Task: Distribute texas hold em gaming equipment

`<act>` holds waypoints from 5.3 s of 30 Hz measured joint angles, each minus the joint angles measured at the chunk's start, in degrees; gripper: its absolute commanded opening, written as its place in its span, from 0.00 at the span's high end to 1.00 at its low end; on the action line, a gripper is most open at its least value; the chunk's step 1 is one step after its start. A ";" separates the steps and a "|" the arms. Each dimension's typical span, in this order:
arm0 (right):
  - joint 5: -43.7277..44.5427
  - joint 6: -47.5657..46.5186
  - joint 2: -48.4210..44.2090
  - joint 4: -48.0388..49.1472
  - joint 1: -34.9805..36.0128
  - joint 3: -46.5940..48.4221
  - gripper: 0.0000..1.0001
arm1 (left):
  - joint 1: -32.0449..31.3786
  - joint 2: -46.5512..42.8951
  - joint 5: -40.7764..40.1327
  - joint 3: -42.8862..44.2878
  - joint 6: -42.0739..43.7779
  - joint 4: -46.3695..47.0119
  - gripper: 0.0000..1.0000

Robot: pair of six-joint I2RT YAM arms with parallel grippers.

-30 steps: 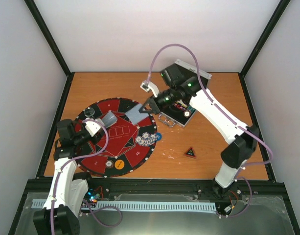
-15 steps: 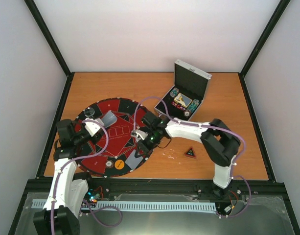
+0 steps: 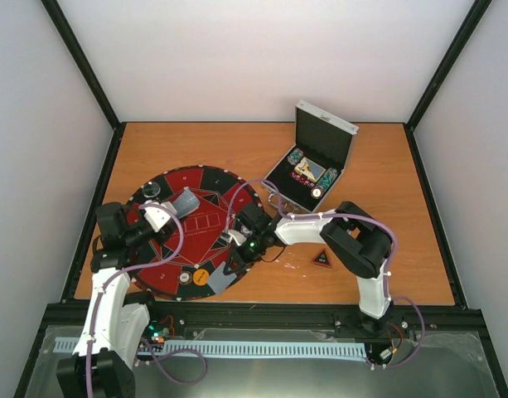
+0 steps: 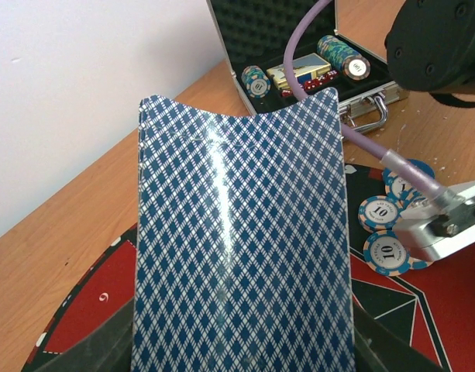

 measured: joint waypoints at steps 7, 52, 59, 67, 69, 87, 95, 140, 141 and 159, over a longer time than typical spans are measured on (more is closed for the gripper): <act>3.69 -3.08 1.51 -7.76 0.00 2.40 0.44 | 0.00 0.44 0.44 0.02 0.04 -0.92 0.56; 10.91 -23.02 9.27 -23.52 -6.05 47.69 0.36 | 0.00 6.19 4.33 6.03 11.19 -9.79 0.56; 10.84 -24.24 8.87 -24.92 -6.29 47.91 0.47 | 0.00 6.51 3.98 6.03 11.61 -9.81 0.56; 10.54 -24.87 8.55 -27.71 -6.62 48.98 0.56 | 0.00 6.54 3.98 6.03 11.63 -9.75 0.56; 10.45 -25.22 8.41 -28.28 -6.60 49.16 0.64 | 0.00 6.56 3.93 6.03 11.63 -9.75 0.56; 11.58 -26.86 6.56 -34.67 -7.39 51.28 0.97 | 0.00 6.56 3.50 5.90 11.63 -9.25 0.56; 11.91 -27.63 3.41 -37.62 -9.33 51.28 0.97 | 0.00 6.56 3.52 5.68 11.61 -8.59 0.56; 30.40 -16.85 -14.99 -33.94 -25.86 11.30 0.18 | -0.68 6.56 4.90 5.38 13.16 -8.41 0.56; 29.53 -16.98 -15.61 -32.74 -24.33 12.55 0.16 | -0.76 6.56 4.90 5.38 13.38 -8.52 0.56; 9.31 -14.08 -1.07 -11.93 -7.32 31.87 0.06 | -2.08 6.54 4.85 5.38 14.56 -9.40 0.56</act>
